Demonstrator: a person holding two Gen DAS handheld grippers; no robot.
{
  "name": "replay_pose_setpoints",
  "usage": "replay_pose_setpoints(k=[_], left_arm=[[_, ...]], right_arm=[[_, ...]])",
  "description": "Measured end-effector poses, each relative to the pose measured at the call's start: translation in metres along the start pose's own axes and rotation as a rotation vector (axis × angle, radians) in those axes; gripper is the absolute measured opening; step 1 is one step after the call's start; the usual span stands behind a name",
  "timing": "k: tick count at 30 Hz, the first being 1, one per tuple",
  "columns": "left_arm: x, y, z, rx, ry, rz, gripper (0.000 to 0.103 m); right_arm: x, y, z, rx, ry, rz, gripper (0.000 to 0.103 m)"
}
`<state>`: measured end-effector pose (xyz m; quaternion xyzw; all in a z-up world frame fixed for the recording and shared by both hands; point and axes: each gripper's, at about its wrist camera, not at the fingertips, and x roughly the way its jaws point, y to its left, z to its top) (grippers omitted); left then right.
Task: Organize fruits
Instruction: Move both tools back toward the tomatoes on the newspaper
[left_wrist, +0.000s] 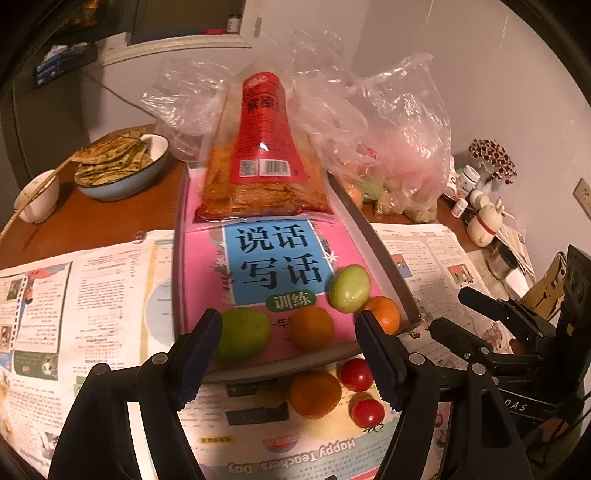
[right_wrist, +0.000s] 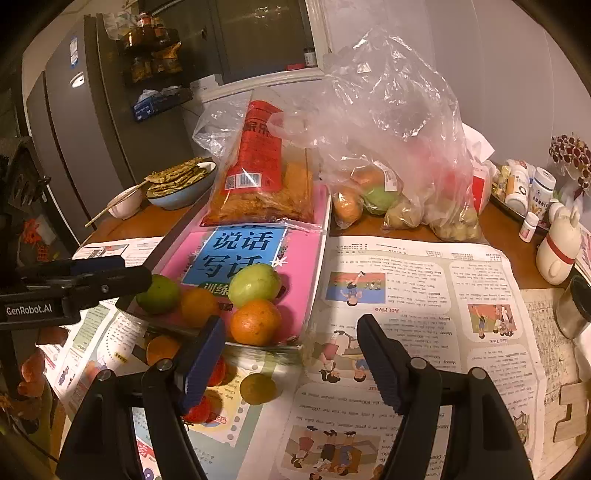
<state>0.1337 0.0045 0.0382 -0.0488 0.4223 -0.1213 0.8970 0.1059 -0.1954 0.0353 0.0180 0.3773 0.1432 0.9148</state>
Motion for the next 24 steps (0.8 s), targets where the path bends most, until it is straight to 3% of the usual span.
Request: replay_pose_setpoints(k=[24], left_arm=[[-0.033, 0.032, -0.030, -0.053, -0.047, 0.046, 0.079]], right_arm=[[-0.017, 0.020, -0.015, -0.039, -0.027, 0.016, 0.079]])
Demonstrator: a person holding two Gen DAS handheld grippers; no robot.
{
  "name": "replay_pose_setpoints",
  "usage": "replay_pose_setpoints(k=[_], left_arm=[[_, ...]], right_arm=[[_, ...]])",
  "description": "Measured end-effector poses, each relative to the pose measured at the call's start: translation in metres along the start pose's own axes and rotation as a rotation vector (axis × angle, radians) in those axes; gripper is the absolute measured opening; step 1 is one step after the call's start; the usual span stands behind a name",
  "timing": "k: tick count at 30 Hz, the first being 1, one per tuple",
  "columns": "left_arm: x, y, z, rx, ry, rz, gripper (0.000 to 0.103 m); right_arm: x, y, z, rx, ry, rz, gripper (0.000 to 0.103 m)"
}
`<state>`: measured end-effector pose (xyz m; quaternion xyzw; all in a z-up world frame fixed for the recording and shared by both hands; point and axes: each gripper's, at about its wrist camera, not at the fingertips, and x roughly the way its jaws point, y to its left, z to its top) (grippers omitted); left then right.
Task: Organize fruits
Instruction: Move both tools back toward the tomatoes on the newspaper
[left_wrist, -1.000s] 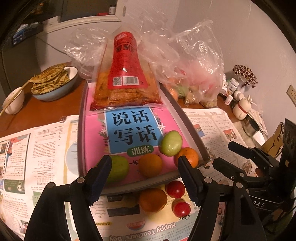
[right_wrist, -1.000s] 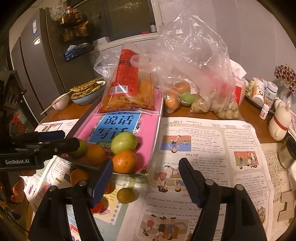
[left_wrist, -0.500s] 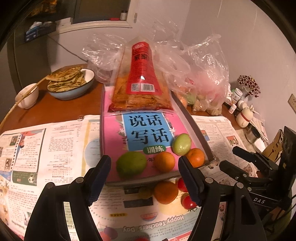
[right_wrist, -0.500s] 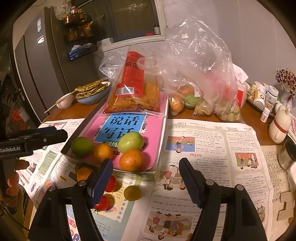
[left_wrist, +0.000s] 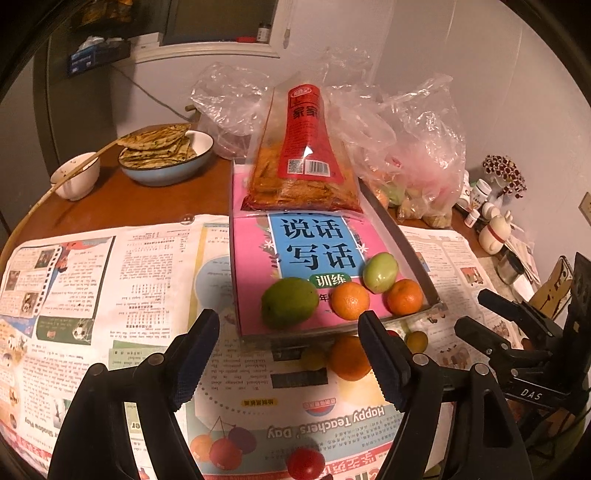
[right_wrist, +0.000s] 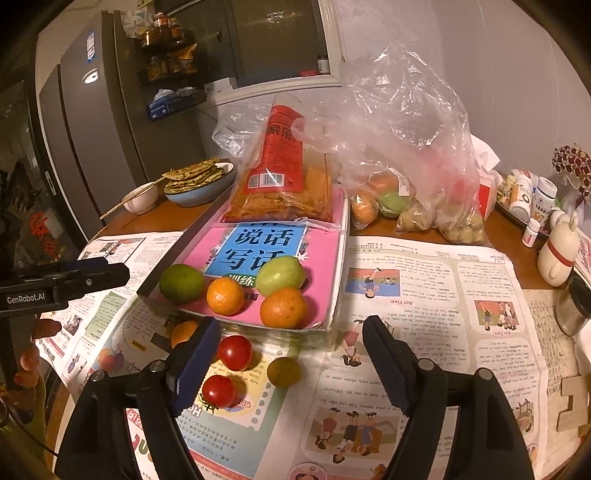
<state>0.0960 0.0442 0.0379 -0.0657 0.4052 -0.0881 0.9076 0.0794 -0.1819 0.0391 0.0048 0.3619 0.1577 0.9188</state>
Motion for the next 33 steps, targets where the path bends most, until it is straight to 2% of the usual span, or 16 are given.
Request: replay_pose_setpoints(k=[33], left_arm=[[-0.012, 0.004, -0.045, 0.058, 0.047, -0.006, 0.079]], right_arm=[[-0.008, 0.032, -0.029, -0.055, 0.030, 0.041, 0.080]])
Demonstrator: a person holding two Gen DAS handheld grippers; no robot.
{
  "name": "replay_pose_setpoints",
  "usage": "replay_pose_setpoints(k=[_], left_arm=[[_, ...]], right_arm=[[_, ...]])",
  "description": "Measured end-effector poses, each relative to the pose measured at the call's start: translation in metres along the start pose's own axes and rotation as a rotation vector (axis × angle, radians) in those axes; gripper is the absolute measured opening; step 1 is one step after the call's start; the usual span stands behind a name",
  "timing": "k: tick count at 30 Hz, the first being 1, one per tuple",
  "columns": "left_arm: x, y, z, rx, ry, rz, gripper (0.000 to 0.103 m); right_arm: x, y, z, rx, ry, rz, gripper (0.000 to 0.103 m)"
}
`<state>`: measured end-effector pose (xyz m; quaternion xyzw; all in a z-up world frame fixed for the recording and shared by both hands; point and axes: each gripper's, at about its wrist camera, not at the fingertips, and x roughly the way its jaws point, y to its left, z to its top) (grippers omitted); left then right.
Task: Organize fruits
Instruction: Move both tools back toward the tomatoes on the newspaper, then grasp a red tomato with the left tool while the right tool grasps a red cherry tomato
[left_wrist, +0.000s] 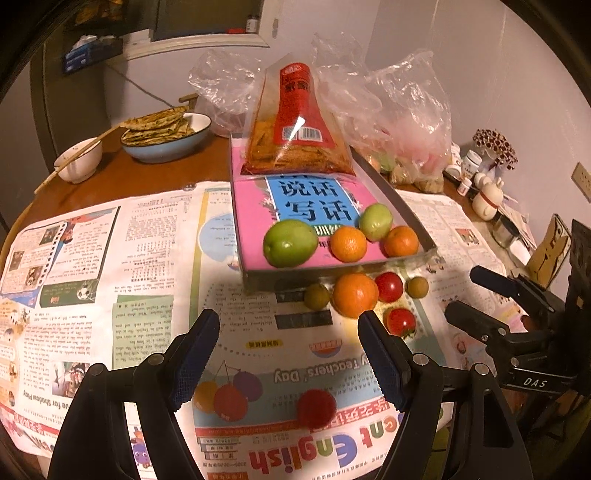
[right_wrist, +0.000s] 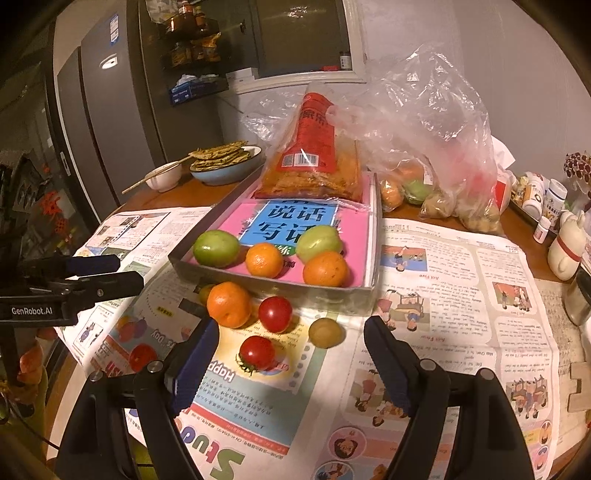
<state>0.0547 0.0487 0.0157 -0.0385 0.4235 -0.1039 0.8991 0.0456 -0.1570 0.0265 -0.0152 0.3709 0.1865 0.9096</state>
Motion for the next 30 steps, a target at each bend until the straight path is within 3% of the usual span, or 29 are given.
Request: replay_pose_setpoints(k=[18, 30], left_arm=[[0.005, -0.002, -0.046, 0.055, 0.086, -0.011, 0.079], [0.010, -0.010, -0.053, 0.081, 0.113, -0.050, 0.079]], right_arm=[[0.012, 0.019, -0.012, -0.038, 0.050, 0.021, 0.080], [0.029, 0.013, -0.019, 0.000, 0.092, 0.018, 0.080]])
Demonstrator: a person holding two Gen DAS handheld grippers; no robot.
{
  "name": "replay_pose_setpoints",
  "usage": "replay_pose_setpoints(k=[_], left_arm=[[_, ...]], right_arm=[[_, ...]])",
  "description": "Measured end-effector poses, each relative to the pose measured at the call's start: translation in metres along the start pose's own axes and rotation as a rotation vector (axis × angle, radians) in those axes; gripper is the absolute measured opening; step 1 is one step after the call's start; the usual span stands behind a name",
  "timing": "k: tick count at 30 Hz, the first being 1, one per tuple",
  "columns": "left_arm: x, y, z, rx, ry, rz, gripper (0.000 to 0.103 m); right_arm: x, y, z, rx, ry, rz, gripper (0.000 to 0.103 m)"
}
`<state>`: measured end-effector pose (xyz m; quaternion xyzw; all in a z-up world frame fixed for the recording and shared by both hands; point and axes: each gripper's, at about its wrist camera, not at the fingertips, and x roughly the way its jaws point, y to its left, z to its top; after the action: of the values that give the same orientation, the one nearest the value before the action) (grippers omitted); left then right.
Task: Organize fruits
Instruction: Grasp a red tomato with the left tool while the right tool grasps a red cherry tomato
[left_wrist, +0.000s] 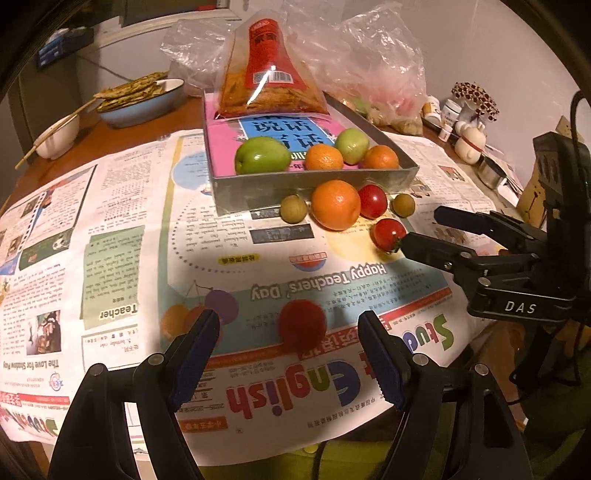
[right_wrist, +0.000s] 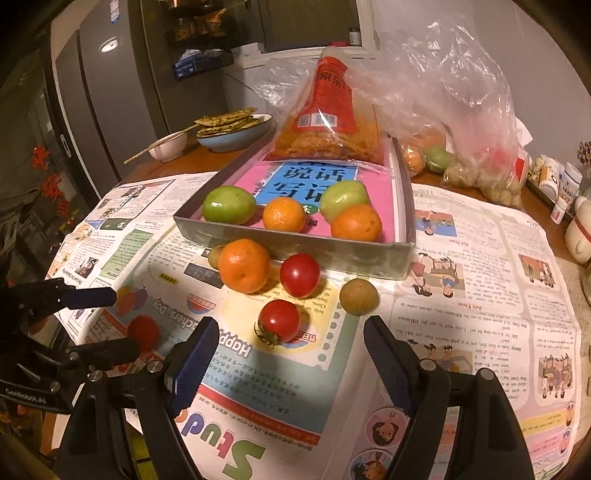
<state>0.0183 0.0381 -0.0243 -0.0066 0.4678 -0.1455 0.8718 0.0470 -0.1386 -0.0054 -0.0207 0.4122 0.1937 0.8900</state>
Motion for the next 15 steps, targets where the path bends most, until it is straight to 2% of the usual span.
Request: replay_pose_setpoints(k=[3, 4, 9, 15], left_arm=[[0.003, -0.002, 0.000, 0.005, 0.006, -0.010, 0.078], [0.004, -0.004, 0.000, 0.008, 0.010, -0.014, 0.074], [0.009, -0.007, -0.001, 0.019, 0.027, -0.032, 0.068], [0.013, -0.007, 0.000, 0.008, 0.037, -0.044, 0.057]], right_arm=[[0.003, 0.001, 0.000, -0.007, 0.005, 0.005, 0.078], [0.005, 0.002, 0.000, -0.012, 0.009, 0.010, 0.076], [0.015, 0.007, -0.001, -0.024, 0.031, 0.020, 0.060], [0.027, 0.009, -0.002, -0.035, 0.049, 0.008, 0.047]])
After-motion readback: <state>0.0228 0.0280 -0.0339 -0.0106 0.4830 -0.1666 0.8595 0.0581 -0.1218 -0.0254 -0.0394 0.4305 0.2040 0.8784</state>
